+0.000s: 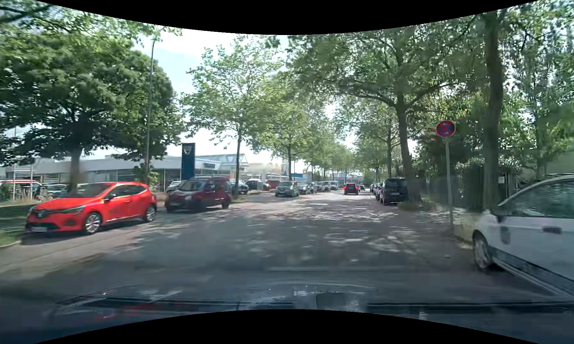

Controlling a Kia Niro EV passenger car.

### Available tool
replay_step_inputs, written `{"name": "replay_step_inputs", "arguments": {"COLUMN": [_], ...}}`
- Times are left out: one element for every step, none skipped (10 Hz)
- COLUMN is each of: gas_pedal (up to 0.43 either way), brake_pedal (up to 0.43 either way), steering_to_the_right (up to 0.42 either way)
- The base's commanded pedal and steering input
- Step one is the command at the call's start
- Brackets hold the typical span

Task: Follow the waypoints while adhering to traffic rules and regulations

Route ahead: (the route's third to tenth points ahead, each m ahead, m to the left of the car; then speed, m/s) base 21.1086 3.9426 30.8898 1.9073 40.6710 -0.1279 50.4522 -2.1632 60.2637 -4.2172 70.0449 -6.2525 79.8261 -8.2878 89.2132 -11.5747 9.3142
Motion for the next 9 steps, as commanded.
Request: {"name": "replay_step_inputs", "arguments": {"gas_pedal": [0.118,0.118,0.118,0.118,0.118,0.118,0.118,0.118,0.118], "brake_pedal": [0.0,0.0,0.0,0.0,0.0,0.0,0.0,0.0,0.0], "steering_to_the_right": [0.067,0.066,0.065,0.064,0.063,0.061,0.057,0.054,0.05]}}
